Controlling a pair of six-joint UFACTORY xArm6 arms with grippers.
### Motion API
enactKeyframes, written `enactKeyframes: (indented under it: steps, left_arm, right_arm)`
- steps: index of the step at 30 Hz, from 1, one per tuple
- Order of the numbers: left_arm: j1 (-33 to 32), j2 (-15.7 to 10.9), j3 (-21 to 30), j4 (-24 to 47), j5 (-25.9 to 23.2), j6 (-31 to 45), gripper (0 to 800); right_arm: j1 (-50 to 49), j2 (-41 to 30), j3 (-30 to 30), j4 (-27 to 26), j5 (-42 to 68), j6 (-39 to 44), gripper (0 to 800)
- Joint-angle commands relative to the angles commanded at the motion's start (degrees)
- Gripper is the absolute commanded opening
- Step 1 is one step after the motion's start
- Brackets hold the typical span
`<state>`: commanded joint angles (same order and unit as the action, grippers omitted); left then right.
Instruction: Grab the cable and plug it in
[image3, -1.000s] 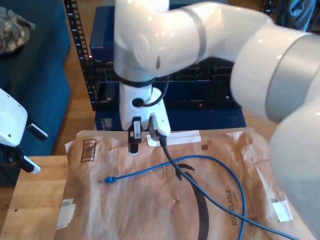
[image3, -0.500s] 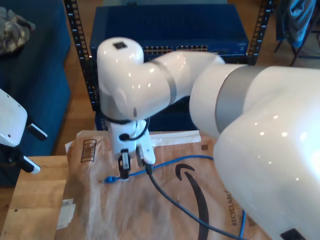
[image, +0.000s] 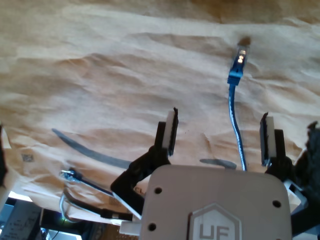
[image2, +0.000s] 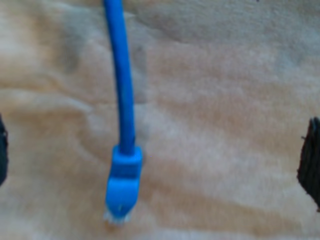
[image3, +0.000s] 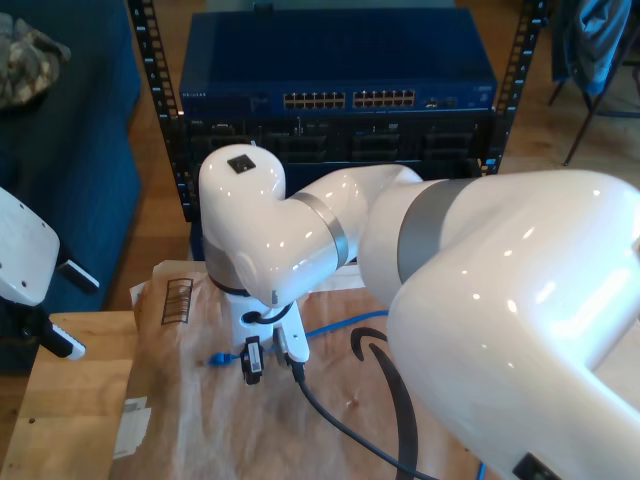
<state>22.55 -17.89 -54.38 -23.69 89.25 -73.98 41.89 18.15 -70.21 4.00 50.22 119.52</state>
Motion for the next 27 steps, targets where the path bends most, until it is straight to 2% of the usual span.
enactKeyframes:
  steps: [6,9,18,27]
  left_arm:
    - [0.1,-0.1,0.8,0.0,0.0,0.0,800]
    - [0.1,-0.1,1.0,0.0,-0.1,0.0,800]
    - [0.1,-0.1,1.0,0.0,-0.1,0.2,800]
    - [0.1,-0.1,0.9,0.0,-0.1,0.2,800]
  right_arm:
    - [0.0,1.4,0.1,0.1,-3.1,0.3,791]
    - [-0.1,2.2,0.0,-0.1,-3.3,4.0,792]
    - [0.0,3.0,-0.3,-2.9,-3.3,7.1,789]
    - [0.0,2.9,-0.4,-2.9,-3.3,7.1,627]
